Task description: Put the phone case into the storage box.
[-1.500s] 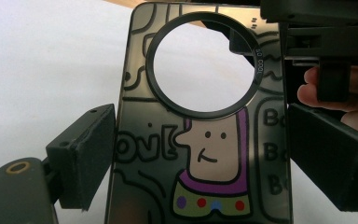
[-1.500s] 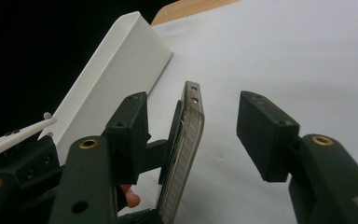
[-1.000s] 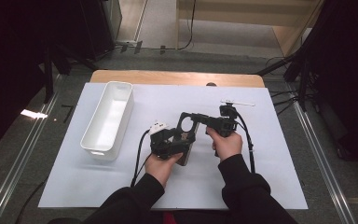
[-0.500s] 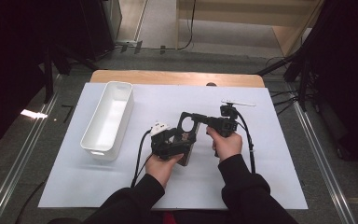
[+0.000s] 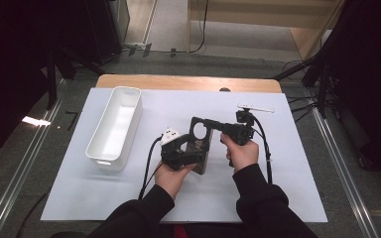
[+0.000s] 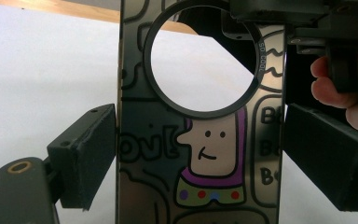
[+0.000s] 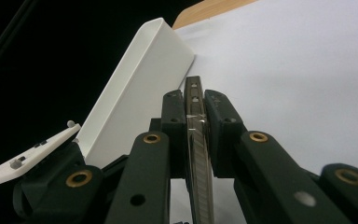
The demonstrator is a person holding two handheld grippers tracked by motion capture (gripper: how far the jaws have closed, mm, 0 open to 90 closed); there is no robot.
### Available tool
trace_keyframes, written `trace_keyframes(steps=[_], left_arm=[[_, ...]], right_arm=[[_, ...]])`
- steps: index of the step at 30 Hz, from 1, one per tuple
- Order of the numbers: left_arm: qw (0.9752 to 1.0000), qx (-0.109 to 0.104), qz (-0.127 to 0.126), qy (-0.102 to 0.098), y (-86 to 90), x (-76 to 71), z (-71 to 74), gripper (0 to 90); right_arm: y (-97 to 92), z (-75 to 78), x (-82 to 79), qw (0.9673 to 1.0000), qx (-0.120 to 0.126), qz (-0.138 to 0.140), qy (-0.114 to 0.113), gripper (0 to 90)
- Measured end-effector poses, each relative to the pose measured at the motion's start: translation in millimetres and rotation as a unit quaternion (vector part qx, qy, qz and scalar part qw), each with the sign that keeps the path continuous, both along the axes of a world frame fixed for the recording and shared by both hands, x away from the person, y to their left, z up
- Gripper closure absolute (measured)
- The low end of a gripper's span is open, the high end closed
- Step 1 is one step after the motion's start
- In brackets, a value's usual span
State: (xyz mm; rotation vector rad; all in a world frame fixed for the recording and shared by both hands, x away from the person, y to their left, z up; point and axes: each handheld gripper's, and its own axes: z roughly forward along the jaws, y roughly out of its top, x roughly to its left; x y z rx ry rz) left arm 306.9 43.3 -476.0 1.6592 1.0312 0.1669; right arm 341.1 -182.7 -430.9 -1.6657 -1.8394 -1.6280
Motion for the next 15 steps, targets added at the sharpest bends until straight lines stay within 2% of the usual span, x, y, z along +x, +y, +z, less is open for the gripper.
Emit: trace_keyframes(steps=[9,11,12,15], left_arm=[[0.9998,0.006,-0.015,0.009,3.1,3.3,7.4,10.9],[0.9997,0.019,-0.008,0.014,1.8,3.7,10.9,10.8],[0.9997,0.019,-0.008,0.014,1.8,3.7,10.9,10.8],[0.9993,0.037,-0.005,0.009,1.4,4.6,13.0,10.8]], right_arm=[[1.1,3.5,-1.6,1.0,-0.006,0.005,-0.006,77.9],[0.1,4.3,-1.9,0.9999,-0.011,0.004,-0.008,77.9],[-0.2,4.3,-1.9,0.9999,-0.011,0.004,-0.008,77.9],[-1.4,4.4,-2.0,0.9999,-0.011,0.003,-0.009,77.9]])
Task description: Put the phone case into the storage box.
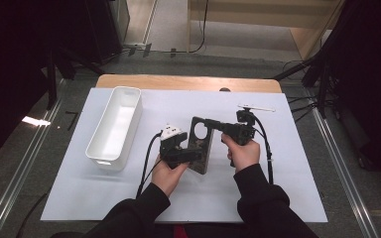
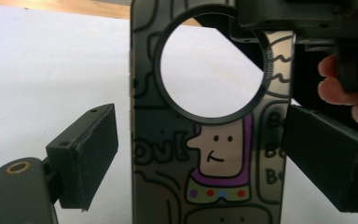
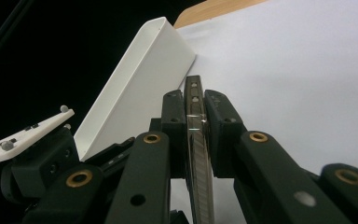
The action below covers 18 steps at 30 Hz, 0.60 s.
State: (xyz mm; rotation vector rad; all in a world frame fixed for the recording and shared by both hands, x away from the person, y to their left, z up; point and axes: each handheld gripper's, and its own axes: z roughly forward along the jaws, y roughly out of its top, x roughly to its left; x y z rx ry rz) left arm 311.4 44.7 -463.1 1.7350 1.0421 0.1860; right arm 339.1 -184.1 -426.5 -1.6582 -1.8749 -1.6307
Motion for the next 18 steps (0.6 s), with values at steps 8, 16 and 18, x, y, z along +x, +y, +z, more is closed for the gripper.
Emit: trace_keyframes(steps=[8,16,18], left_arm=[[0.9996,-0.007,-0.025,0.014,4.1,1.2,2.8,1.7],[0.9975,-0.031,-0.063,0.008,11.7,1.0,17.1,0.0],[0.9969,-0.036,-0.068,0.014,14.7,2.6,20.3,0.0]], right_arm=[[0.3,3.5,-0.9,1.0,-0.005,0.005,-0.007,77.9],[-5.2,4.7,-0.6,0.9999,-0.006,0.0,-0.01,77.9],[-5.9,4.8,-0.5,0.9999,-0.007,-0.001,-0.011,77.9]])
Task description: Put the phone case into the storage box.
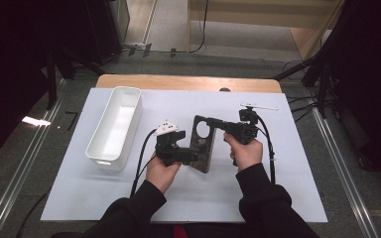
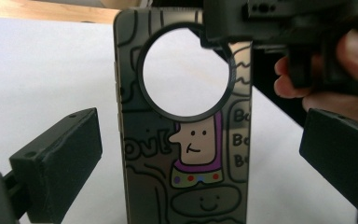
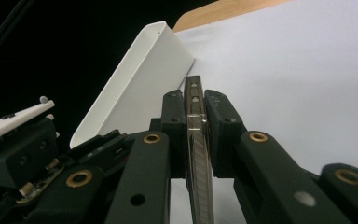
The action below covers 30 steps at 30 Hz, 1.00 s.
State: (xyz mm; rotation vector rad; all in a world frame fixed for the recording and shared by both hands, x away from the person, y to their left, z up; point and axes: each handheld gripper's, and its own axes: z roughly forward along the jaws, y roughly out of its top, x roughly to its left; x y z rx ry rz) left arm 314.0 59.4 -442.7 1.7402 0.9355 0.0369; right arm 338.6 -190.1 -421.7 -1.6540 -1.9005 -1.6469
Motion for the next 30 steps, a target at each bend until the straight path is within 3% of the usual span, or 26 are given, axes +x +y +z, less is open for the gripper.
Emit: trace_keyframes(steps=[1,2,5,8,10,18,21,24,27,28,30], left_arm=[[1.0,0.004,-0.005,0.007,0.6,1.4,1.0,0.0],[0.9996,0.022,-0.007,0.014,1.1,3.1,3.3,0.0],[0.9993,0.032,-0.01,0.016,2.4,4.2,5.6,1.9],[0.9982,0.054,-0.005,0.026,1.6,6.1,10.0,5.0],[0.9975,0.067,-0.011,0.022,3.2,6.9,14.3,5.0],[0.9975,0.056,-0.033,0.026,14.4,11.2,21.5,5.0],[0.9969,0.066,-0.035,0.025,16.0,12.2,24.7,5.0],[0.9959,0.073,-0.044,0.029,18.0,12.8,28.0,13.6],[0.9957,0.074,-0.045,0.032,19.5,14.3,29.3,13.6],[0.995,0.086,-0.044,0.025,19.7,14.4,30.8,13.7],[0.9946,0.09,-0.045,0.024,19.8,14.5,31.8,13.7]], right_arm=[[-0.6,0.2,-0.1,1.0,0.0,0.0,0.0,77.9],[-1.4,0.6,-0.3,1.0,0.001,0.001,0.0,77.9],[-1.6,0.8,-0.4,1.0,0.001,0.002,-0.001,77.9],[-1.3,1.0,-0.6,1.0,-0.004,0.006,-0.003,77.9],[-1.2,1.0,-0.8,0.9999,-0.006,0.008,-0.003,77.9],[0.5,1.9,-2.7,0.9997,-0.011,0.018,-0.008,77.8],[2.1,2.8,-4.1,0.9996,-0.012,0.025,-0.011,77.9],[3.3,3.7,-5.5,0.9994,-0.013,0.03,-0.013,77.9],[4.8,4.2,-6.8,0.9991,-0.012,0.036,-0.018,77.9],[5.5,4.8,-8.0,0.9989,-0.012,0.041,-0.019,77.9],[6.1,5.0,-8.4,0.9988,-0.013,0.043,-0.021,77.9]])
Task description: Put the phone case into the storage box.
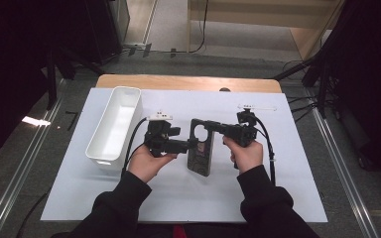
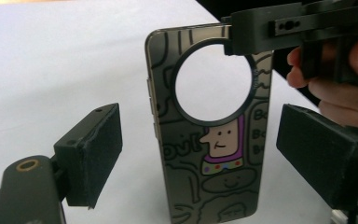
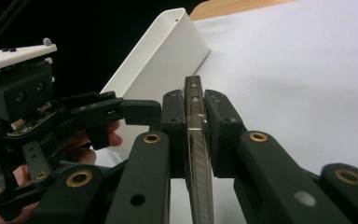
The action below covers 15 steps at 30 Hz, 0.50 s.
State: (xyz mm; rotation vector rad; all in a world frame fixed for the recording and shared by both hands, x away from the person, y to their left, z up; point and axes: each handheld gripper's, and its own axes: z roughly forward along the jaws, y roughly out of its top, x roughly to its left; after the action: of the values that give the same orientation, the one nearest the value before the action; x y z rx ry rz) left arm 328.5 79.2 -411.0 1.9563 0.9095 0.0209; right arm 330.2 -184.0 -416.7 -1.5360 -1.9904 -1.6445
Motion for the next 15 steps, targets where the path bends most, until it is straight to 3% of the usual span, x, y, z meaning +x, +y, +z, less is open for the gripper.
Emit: trace_keyframes(steps=[15], left_arm=[[0.9998,0.009,-0.015,0.006,8.2,9.2,1.2,13.8]], right_arm=[[7.4,2.7,-7.6,0.9995,0.001,0.027,-0.019,77.9]])
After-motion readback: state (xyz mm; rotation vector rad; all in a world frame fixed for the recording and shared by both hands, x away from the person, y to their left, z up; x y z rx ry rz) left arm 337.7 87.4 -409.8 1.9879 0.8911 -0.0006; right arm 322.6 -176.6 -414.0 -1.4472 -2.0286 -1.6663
